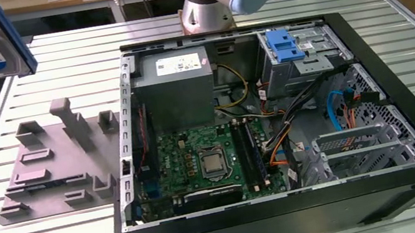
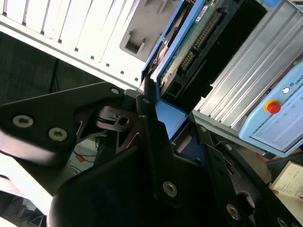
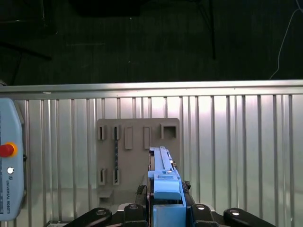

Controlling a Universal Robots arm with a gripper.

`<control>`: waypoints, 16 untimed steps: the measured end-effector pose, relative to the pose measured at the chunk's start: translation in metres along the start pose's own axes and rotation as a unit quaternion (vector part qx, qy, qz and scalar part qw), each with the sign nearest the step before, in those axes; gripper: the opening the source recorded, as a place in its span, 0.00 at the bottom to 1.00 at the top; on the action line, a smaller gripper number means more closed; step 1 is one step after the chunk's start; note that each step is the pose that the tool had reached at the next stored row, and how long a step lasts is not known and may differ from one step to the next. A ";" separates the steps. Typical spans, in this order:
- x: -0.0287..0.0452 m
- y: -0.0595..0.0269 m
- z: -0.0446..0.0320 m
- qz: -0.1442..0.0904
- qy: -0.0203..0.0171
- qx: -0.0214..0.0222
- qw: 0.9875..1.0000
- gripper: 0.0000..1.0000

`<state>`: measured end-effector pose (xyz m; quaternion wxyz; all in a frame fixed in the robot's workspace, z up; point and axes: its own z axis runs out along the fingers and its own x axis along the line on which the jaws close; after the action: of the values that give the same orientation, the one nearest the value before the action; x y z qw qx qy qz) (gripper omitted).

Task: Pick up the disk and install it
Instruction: 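Pick up the disk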

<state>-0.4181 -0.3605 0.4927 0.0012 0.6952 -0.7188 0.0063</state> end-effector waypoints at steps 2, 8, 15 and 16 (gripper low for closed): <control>0.0021 -0.0052 0.0001 0.000 0.000 0.000 1.000 0.36; 0.0103 -0.0173 0.0003 0.000 0.000 -0.001 1.000 0.36; 0.0225 -0.0263 0.0005 0.000 0.000 -0.001 1.000 0.36; 0.0243 -0.0279 0.0005 0.000 0.000 -0.001 1.000 0.36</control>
<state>-0.3910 -0.3857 0.4927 0.0021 0.6952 -0.7188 0.0053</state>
